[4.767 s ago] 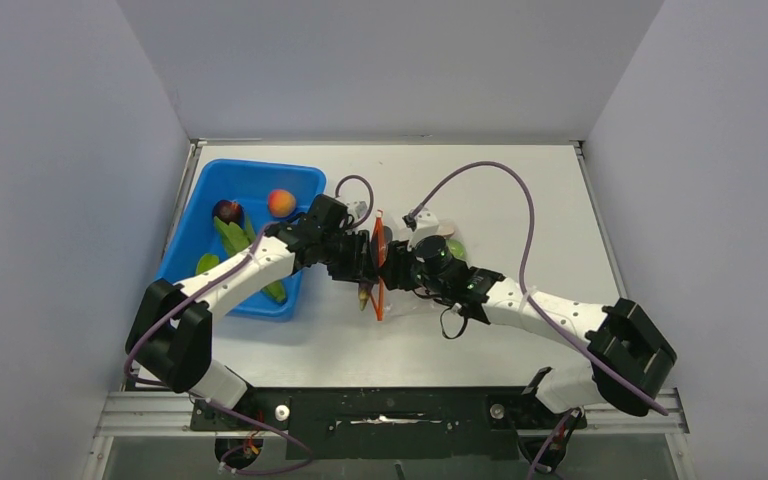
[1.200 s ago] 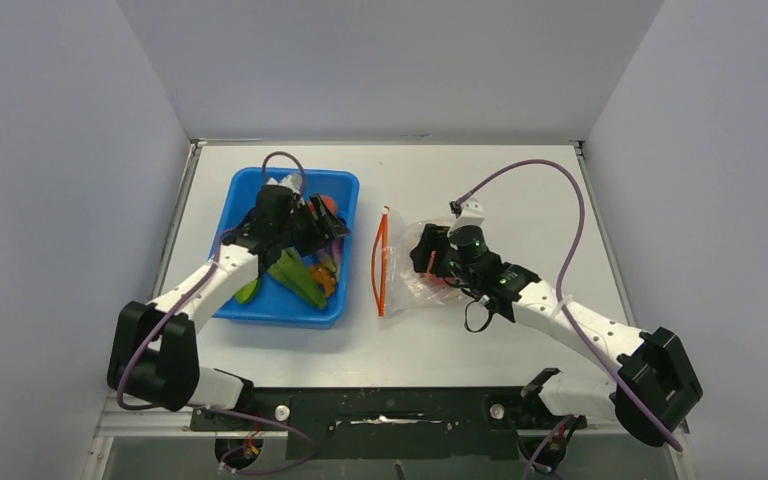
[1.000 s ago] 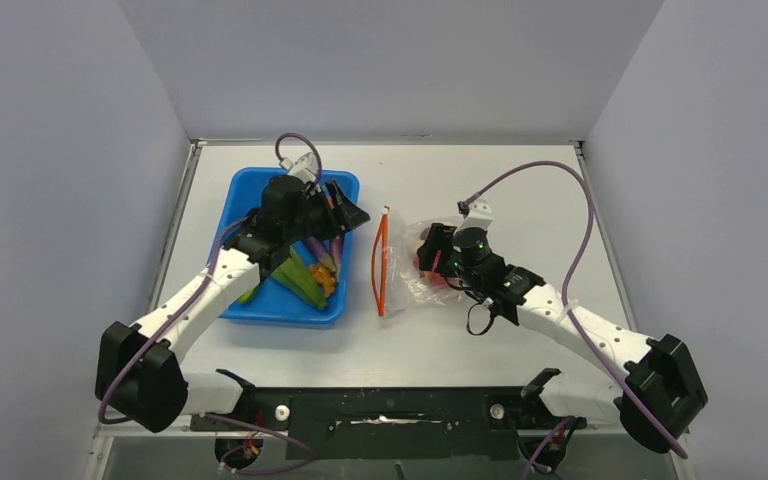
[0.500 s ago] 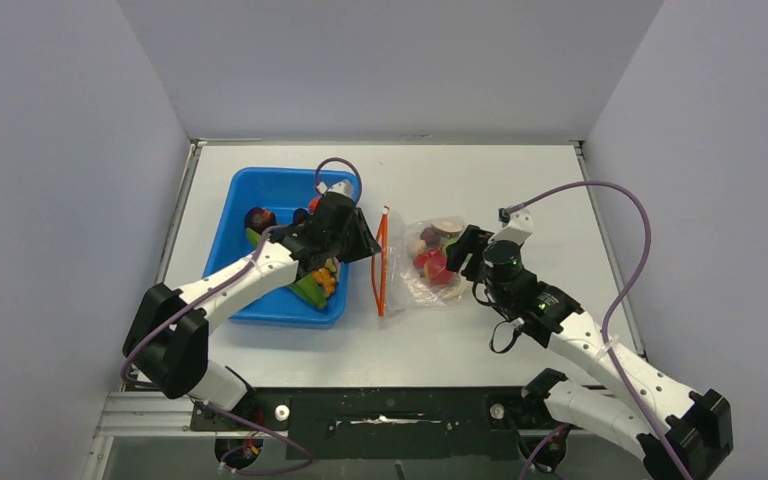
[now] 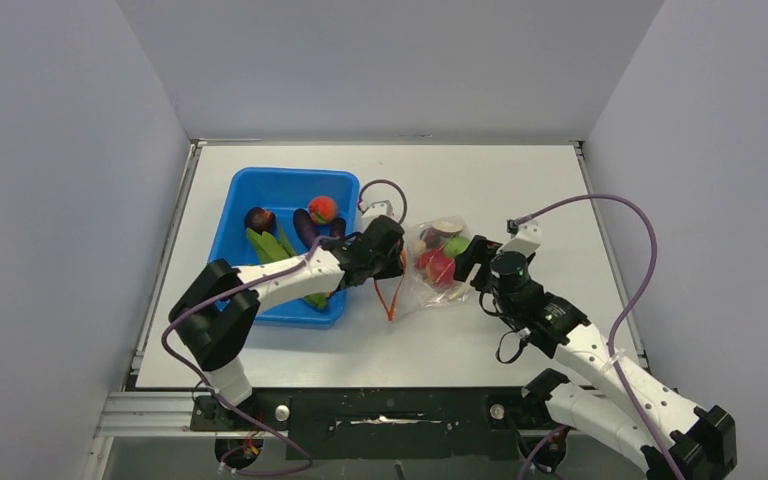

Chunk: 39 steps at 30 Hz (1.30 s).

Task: Open the zip-top bag and remove the fake food
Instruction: Pick up the fake fruit from the zipper food storage bag.

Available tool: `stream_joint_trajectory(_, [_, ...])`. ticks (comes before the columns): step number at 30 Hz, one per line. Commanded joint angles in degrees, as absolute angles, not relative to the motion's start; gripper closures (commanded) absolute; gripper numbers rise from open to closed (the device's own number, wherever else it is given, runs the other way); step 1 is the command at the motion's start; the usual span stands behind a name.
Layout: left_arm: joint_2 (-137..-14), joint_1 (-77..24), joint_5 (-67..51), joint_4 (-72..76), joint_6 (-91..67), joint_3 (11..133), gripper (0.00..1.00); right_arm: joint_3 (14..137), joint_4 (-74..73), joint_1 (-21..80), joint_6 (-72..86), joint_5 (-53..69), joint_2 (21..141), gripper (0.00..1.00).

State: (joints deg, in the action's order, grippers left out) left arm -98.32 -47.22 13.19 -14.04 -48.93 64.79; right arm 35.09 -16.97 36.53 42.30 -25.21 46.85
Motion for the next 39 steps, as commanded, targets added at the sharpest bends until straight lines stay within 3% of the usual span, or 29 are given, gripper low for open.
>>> stream_joint_trajectory(1, [-98.4,-52.9,17.9,-5.2,-51.0,64.5,0.8,33.3,-14.8,32.3,40.9,-28.7,46.0,0.21])
stream_joint_trajectory(7, [-98.0,-56.0,16.0,4.8,-55.8,58.6,0.74,35.3,-13.2,13.7,37.8,-6.2,51.3,0.19])
stream_joint_trajectory(10, [-97.7,-56.3,17.2,7.0,-58.9,55.9,0.69,37.9,-13.3,4.5,35.3,9.1,57.1,0.26])
stream_joint_trajectory(13, [-96.6,-56.8,17.7,11.7,-61.3,51.5,0.64,41.8,-14.6,0.2,32.6,20.9,65.4,0.4])
stream_joint_trajectory(21, [-96.3,-57.3,16.3,27.2,-63.9,44.4,0.57,46.2,-15.0,2.3,28.5,22.7,71.2,0.5])
stream_joint_trajectory(28, [-97.7,-58.0,14.9,31.6,-66.2,43.8,0.56,46.0,-16.7,8.8,27.6,19.7,77.6,0.5])
stream_joint_trajectory(32, [-96.5,-58.5,15.4,31.7,-66.9,41.6,0.56,39.6,-9.6,3.6,29.1,26.6,74.9,0.54])
stream_joint_trajectory(35, [-96.3,-58.5,16.2,30.4,-66.8,41.6,0.56,42.9,-16.6,5.6,23.0,38.4,77.4,0.64])
stream_joint_trajectory(39, [-96.7,-58.5,17.2,29.5,-66.4,42.3,0.55,43.5,-18.3,7.4,23.8,38.5,73.1,0.69])
